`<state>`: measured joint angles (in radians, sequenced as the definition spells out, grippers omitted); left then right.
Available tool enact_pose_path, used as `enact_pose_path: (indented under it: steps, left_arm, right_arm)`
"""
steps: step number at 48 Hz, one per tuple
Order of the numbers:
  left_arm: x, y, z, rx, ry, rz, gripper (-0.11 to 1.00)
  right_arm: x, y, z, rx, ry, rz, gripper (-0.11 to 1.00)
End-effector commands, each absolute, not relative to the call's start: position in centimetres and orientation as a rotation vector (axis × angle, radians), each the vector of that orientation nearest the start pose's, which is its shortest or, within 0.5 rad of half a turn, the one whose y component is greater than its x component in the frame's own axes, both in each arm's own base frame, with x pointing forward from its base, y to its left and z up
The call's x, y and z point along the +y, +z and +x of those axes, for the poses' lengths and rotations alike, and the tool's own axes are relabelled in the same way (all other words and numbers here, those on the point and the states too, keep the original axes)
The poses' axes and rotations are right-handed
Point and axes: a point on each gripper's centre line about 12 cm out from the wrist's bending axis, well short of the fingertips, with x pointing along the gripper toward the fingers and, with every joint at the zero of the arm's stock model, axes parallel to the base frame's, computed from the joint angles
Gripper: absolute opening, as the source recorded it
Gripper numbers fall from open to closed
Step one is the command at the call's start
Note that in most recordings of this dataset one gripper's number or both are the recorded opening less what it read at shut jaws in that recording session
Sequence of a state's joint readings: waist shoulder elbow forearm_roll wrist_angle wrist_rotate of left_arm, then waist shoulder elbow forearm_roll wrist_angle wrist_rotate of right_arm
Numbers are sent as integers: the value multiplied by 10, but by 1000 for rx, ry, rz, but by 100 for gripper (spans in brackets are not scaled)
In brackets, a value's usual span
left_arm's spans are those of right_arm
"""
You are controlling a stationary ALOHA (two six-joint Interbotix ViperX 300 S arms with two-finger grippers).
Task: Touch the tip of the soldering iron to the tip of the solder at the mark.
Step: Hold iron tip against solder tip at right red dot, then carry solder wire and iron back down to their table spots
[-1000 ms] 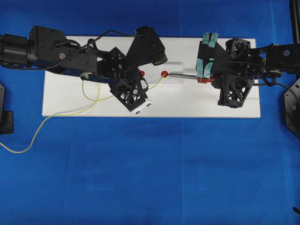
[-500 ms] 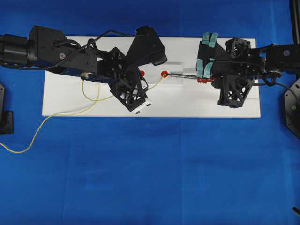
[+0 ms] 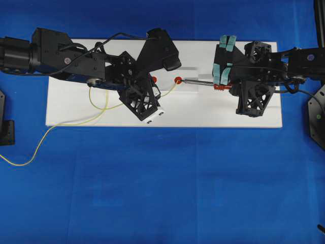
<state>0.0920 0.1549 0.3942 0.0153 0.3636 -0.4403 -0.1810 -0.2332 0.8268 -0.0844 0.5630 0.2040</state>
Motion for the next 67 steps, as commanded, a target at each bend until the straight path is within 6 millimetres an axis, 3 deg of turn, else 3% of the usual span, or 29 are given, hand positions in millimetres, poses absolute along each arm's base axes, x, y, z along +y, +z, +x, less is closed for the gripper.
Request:
enact_pose_path:
  steps: [1, 16, 27, 36, 52, 60, 67]
  left_arm:
    - [41, 175, 434, 845, 278, -438, 2]
    - [39, 193, 425, 808, 266, -433, 2]
    - [31, 223, 391, 750, 241, -430, 2]
    - [21, 236, 362, 717, 216, -427, 2]
    - [16, 237, 349, 652, 190, -429, 2]
    - [12, 237, 348, 654, 180, -424, 2]
    - [10, 236, 343, 657, 174, -422, 2]
  right_arm:
    - [-58, 167, 287, 1102, -275, 194, 6]
    - [-58, 167, 287, 1099, -275, 194, 6]
    - [-58, 167, 287, 1096, -275, 194, 6]
    - [-58, 167, 288, 1090, -274, 194, 6]
    - [-58, 170, 287, 1084, -274, 192, 6]
    - [-56, 185, 277, 1024, -272, 186, 6]
    - [-52, 205, 257, 941, -270, 184, 6]
